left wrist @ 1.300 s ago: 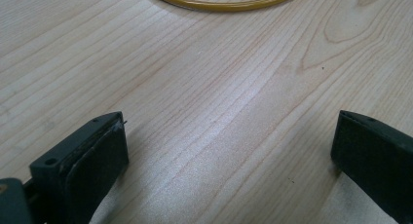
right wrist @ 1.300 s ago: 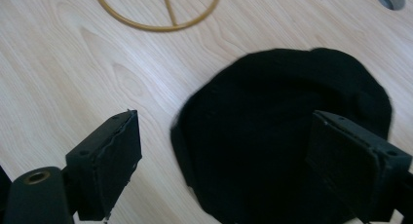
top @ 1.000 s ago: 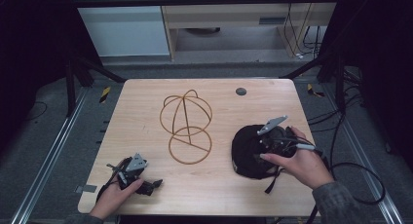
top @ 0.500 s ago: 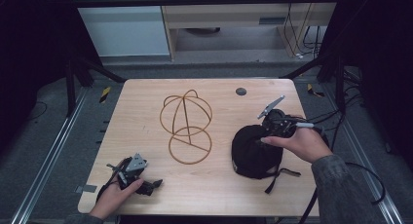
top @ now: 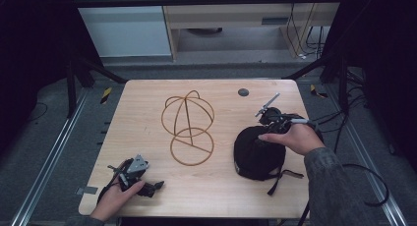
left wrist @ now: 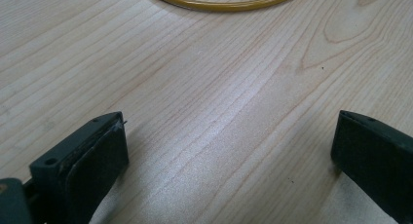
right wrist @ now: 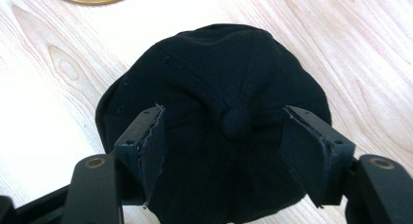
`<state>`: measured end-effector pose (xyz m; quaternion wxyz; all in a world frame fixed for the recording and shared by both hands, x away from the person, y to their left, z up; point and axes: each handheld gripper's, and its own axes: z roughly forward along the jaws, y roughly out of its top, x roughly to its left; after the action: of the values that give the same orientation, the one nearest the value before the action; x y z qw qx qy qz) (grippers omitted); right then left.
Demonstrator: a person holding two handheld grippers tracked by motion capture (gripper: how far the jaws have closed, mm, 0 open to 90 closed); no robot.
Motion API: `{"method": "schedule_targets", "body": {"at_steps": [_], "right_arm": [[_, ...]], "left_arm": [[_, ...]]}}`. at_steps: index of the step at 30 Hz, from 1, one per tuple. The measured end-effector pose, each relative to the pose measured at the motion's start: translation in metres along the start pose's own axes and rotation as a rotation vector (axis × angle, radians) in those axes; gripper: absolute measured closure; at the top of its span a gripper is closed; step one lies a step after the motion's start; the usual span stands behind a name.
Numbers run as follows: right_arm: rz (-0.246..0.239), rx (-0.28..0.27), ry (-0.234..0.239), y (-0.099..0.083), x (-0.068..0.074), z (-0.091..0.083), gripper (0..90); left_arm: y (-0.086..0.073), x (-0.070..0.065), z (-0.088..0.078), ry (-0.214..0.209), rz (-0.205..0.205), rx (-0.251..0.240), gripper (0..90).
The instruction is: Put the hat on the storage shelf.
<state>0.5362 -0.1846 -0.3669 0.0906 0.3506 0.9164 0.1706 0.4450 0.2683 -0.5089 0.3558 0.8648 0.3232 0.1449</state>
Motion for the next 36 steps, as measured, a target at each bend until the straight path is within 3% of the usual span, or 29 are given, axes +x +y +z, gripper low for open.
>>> {"method": "schedule_targets", "body": {"at_steps": [11, 24, 36], "right_arm": [[0.006, 0.053, 0.031, 0.004, -0.005, 0.013, 43.7], [-0.01, 0.048, 0.044, 0.003, -0.01, 0.017, 69.6], [-0.028, 0.033, 0.04, 0.002, -0.009, 0.014, 72.5]], "left_arm": [[0.0, 0.0, 0.0, 0.0, 0.0, 0.0, 0.0], [0.0, 0.0, 0.0, 0.0, 0.0, 0.0, 0.0], [0.0, 0.0, 0.0, 0.0, 0.0, 0.0, 0.0]]}}
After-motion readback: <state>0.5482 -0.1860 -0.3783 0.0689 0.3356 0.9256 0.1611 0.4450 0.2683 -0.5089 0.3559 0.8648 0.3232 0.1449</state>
